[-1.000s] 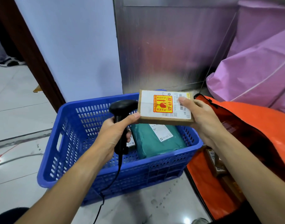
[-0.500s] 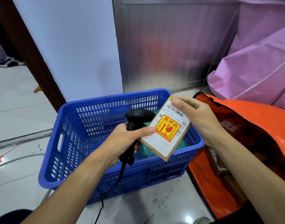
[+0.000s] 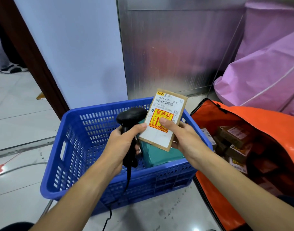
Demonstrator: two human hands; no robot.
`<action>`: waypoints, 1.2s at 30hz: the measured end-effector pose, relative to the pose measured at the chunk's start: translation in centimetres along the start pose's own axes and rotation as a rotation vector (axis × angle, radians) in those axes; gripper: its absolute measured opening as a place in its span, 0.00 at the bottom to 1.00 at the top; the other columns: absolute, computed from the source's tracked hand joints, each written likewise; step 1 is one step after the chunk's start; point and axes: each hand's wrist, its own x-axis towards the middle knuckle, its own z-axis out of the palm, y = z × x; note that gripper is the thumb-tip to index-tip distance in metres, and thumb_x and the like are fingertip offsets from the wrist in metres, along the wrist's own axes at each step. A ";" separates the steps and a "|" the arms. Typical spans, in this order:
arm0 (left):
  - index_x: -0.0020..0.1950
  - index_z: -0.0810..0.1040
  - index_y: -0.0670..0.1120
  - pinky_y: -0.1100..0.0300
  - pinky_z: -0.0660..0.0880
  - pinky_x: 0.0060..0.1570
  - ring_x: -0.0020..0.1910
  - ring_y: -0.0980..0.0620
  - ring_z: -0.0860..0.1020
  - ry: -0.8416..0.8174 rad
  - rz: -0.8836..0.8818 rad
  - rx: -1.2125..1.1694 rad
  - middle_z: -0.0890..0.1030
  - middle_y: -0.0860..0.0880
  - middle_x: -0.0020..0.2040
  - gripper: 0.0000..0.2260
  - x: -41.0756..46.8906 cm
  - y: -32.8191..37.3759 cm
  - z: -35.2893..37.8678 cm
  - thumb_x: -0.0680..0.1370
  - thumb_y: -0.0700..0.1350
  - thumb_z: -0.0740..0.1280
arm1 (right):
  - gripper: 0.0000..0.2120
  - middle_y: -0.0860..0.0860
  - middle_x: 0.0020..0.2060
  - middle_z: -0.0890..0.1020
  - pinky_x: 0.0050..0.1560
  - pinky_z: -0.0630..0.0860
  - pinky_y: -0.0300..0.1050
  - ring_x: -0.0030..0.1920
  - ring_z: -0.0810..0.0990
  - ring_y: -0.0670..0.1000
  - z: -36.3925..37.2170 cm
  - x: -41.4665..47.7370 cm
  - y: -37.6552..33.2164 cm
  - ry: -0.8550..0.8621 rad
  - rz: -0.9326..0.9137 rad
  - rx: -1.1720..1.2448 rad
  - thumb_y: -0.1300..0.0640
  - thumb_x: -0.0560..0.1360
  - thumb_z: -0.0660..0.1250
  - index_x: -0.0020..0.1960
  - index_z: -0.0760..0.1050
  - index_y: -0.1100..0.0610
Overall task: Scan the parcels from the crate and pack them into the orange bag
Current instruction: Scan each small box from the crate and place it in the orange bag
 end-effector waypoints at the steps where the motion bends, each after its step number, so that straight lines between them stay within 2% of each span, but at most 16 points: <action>1: 0.56 0.80 0.39 0.58 0.71 0.27 0.26 0.50 0.71 0.022 0.018 0.007 0.77 0.45 0.34 0.16 0.0 0.1 -0.1 0.76 0.49 0.76 | 0.16 0.44 0.51 0.88 0.53 0.82 0.48 0.51 0.87 0.47 -0.2 0.2 -0.1 0.034 -0.014 -0.037 0.48 0.74 0.75 0.61 0.81 0.48; 3: 0.51 0.79 0.41 0.56 0.69 0.29 0.26 0.50 0.70 0.041 0.063 0.008 0.79 0.44 0.37 0.11 0.0 0.4 -0.3 0.78 0.47 0.74 | 0.14 0.42 0.51 0.88 0.47 0.80 0.42 0.50 0.87 0.45 -0.7 0.5 0.0 0.102 -0.049 -0.116 0.49 0.76 0.75 0.60 0.80 0.47; 5: 0.48 0.78 0.41 0.56 0.67 0.29 0.25 0.50 0.69 0.025 0.087 -0.029 0.80 0.45 0.37 0.09 -0.2 0.7 -0.4 0.79 0.45 0.72 | 0.15 0.43 0.53 0.87 0.44 0.79 0.42 0.51 0.86 0.45 -1.3 0.8 0.3 0.158 -0.047 -0.163 0.50 0.76 0.76 0.61 0.80 0.47; 10: 0.46 0.77 0.41 0.59 0.65 0.25 0.24 0.49 0.66 -0.050 0.091 -0.047 0.74 0.44 0.31 0.07 -0.8 1.1 -0.4 0.79 0.43 0.70 | 0.21 0.45 0.55 0.86 0.51 0.85 0.56 0.53 0.86 0.49 -2.4 1.8 0.9 0.262 -0.039 -0.278 0.49 0.73 0.78 0.63 0.76 0.49; 13: 0.45 0.78 0.40 0.60 0.64 0.24 0.22 0.50 0.65 -0.095 0.091 -0.045 0.73 0.43 0.30 0.07 -1.1 0.8 -0.3 0.79 0.43 0.70 | 0.25 0.43 0.50 0.82 0.50 0.85 0.59 0.52 0.84 0.50 -3.1 2.3 1.1 0.345 -0.055 -0.423 0.49 0.71 0.80 0.61 0.71 0.52; 15: 0.45 0.78 0.39 0.60 0.64 0.23 0.22 0.50 0.65 -0.110 0.084 -0.047 0.73 0.43 0.30 0.08 -1.4 0.6 -0.4 0.79 0.43 0.70 | 0.26 0.43 0.50 0.80 0.49 0.84 0.60 0.52 0.84 0.51 -3.5 2.7 1.1 0.367 -0.047 -0.422 0.49 0.71 0.80 0.61 0.70 0.53; 17: 0.43 0.78 0.39 0.60 0.64 0.23 0.22 0.50 0.64 -0.120 0.068 -0.057 0.72 0.44 0.29 0.09 -1.6 0.3 -0.4 0.79 0.43 0.70 | 0.27 0.46 0.52 0.81 0.45 0.84 0.55 0.52 0.83 0.50 -3.8 2.9 1.1 0.386 -0.047 -0.409 0.49 0.71 0.80 0.62 0.69 0.54; 18: 0.42 0.77 0.39 0.60 0.64 0.23 0.22 0.50 0.64 -0.124 0.060 -0.064 0.71 0.44 0.29 0.09 -1.8 0.3 -0.4 0.79 0.43 0.70 | 0.27 0.46 0.53 0.81 0.41 0.83 0.48 0.50 0.83 0.48 -3.9 2.9 1.0 0.394 -0.056 -0.410 0.50 0.72 0.80 0.63 0.70 0.54; 20: 0.40 0.76 0.40 0.60 0.63 0.23 0.22 0.50 0.63 -0.131 0.047 -0.070 0.69 0.45 0.28 0.10 -1.9 0.4 -0.4 0.79 0.43 0.70 | 0.25 0.45 0.52 0.80 0.32 0.75 0.35 0.46 0.79 0.40 -4.0 2.8 0.7 0.392 -0.072 -0.415 0.50 0.73 0.79 0.63 0.70 0.54; 21: 0.40 0.76 0.41 0.60 0.63 0.23 0.22 0.50 0.63 -0.137 0.045 -0.067 0.69 0.45 0.28 0.10 -2.0 0.4 -0.5 0.79 0.43 0.70 | 0.25 0.44 0.51 0.79 0.28 0.72 0.31 0.45 0.78 0.38 -4.1 2.8 0.7 0.381 -0.073 -0.409 0.49 0.73 0.78 0.63 0.70 0.54; 26: 0.38 0.74 0.43 0.58 0.61 0.26 0.24 0.50 0.62 -0.179 0.027 -0.049 0.67 0.46 0.28 0.11 -2.2 0.8 -0.6 0.78 0.43 0.69 | 0.27 0.48 0.57 0.81 0.32 0.71 0.34 0.47 0.79 0.41 -4.1 2.9 0.8 0.382 -0.074 -0.407 0.46 0.73 0.78 0.64 0.70 0.54; 31: 0.36 0.72 0.44 0.59 0.61 0.25 0.23 0.50 0.62 -0.195 0.015 -0.036 0.66 0.46 0.28 0.12 -2.2 0.9 -0.6 0.79 0.42 0.69 | 0.27 0.47 0.56 0.80 0.26 0.69 0.30 0.43 0.76 0.36 -4.1 2.8 0.8 0.378 -0.078 -0.424 0.45 0.74 0.77 0.66 0.70 0.54; 36: 0.35 0.71 0.44 0.58 0.61 0.26 0.23 0.50 0.62 -0.196 0.006 -0.022 0.65 0.46 0.27 0.14 -2.4 1.1 -0.5 0.80 0.41 0.68 | 0.28 0.46 0.56 0.80 0.30 0.69 0.32 0.43 0.76 0.36 -4.2 2.9 1.0 0.370 -0.082 -0.398 0.45 0.74 0.77 0.67 0.70 0.55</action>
